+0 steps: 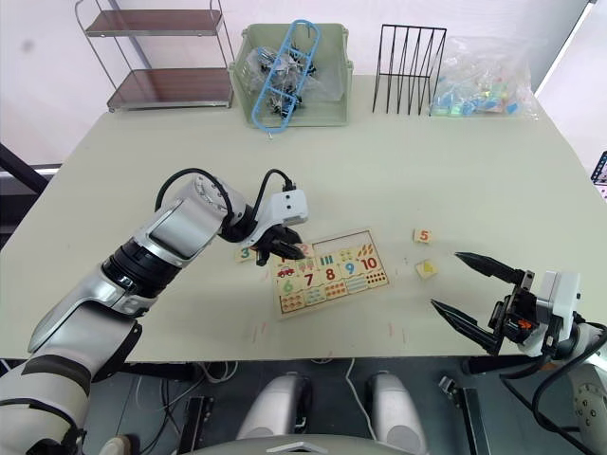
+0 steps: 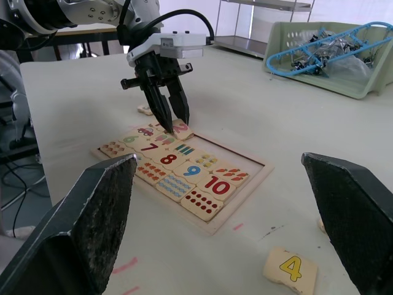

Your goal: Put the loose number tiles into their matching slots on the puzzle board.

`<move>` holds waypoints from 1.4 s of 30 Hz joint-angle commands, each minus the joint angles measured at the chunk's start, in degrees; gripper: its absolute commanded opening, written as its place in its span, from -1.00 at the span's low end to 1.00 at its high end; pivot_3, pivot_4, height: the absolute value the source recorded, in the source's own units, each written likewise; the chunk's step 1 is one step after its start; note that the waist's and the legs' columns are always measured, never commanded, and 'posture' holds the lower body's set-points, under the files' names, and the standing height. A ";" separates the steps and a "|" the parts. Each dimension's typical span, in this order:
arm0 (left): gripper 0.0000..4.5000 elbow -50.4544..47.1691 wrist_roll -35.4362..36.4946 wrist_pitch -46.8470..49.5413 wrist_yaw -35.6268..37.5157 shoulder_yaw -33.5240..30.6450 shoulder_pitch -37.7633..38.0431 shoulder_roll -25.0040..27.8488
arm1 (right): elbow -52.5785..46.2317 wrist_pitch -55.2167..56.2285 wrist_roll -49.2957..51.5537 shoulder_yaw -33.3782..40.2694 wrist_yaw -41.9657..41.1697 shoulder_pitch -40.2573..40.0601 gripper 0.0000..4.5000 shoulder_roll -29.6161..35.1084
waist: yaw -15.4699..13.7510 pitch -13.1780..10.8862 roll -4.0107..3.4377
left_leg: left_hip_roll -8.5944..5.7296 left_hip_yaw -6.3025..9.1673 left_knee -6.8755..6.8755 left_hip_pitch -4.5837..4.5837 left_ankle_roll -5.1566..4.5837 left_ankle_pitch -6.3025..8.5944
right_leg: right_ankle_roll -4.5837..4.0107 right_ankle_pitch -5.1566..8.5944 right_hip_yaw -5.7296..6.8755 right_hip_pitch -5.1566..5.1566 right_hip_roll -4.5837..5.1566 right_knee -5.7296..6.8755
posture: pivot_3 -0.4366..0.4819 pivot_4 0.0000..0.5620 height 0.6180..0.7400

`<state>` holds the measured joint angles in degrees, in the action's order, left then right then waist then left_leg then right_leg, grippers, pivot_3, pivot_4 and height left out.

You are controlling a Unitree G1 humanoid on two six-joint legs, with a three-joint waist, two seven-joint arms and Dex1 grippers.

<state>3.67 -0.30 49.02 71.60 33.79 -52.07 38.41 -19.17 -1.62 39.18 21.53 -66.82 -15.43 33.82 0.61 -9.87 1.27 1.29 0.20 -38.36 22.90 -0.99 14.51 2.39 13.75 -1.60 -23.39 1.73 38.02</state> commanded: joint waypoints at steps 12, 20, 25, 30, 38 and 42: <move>0.98 -2.46 2.00 5.18 1.27 -2.32 -3.57 -0.18 | -0.07 1.57 0.12 0.38 0.09 -0.04 1.00 -0.31 | 0.00 0.00 0.00 | 0.00 0.00 0.00 0.00 0.00 0.00 | 0.00 0.00 0.00 0.00 0.00 0.00 | -0.05 -0.47 0.99; 0.98 1.39 3.49 3.57 0.37 -4.81 -5.04 0.05 | -0.12 1.92 0.01 0.31 0.13 -0.25 1.00 -0.53 | 0.03 0.00 0.00 | 0.00 0.01 0.00 -0.01 0.00 0.00 | 0.00 0.00 0.00 0.00 0.00 0.01 | -0.05 -0.47 0.99; 0.98 3.99 3.88 -0.89 -0.58 -6.49 -4.56 -0.17 | -0.42 1.63 -0.02 0.23 0.64 0.03 1.00 -0.44 | 0.01 0.00 0.00 | 0.00 0.01 0.00 0.00 0.00 0.00 | 0.00 0.00 0.00 0.00 0.00 0.01 | -0.05 -0.47 0.99; 0.64 2.55 5.73 -9.87 -2.07 -10.56 -0.46 -0.99 | -0.38 1.54 0.13 0.31 0.75 0.10 1.00 -0.16 | 0.06 0.00 -0.01 | 0.00 0.04 0.00 0.00 0.00 0.00 | 0.00 0.00 -0.01 0.00 0.02 0.01 | -0.05 -0.47 0.99; -0.96 3.85 8.32 -18.93 -3.40 -15.73 4.70 -2.56 | 0.10 1.47 0.28 0.66 0.43 0.25 1.00 0.35 | -0.03 0.00 -0.01 | 0.00 0.03 -0.02 0.00 0.00 0.00 | -0.01 -0.01 -0.01 0.00 0.02 0.02 | -0.05 -0.47 0.99; -0.96 6.26 9.92 -26.53 -0.81 -17.82 8.89 -2.90 | 0.92 1.64 0.16 0.70 0.07 0.47 1.00 0.43 | 0.01 0.01 -0.01 | 0.00 0.04 -0.02 -0.01 0.00 0.00 | -0.01 -0.01 -0.02 0.00 0.04 0.02 | -0.05 -0.47 0.99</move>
<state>9.48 8.69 25.41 69.83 18.00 -43.53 35.32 -17.98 -0.83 38.87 21.12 -66.42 -15.08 33.59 0.62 -9.87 1.26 1.30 0.22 -38.38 22.89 -0.98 14.51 2.38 13.74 -1.63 -23.39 1.76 38.04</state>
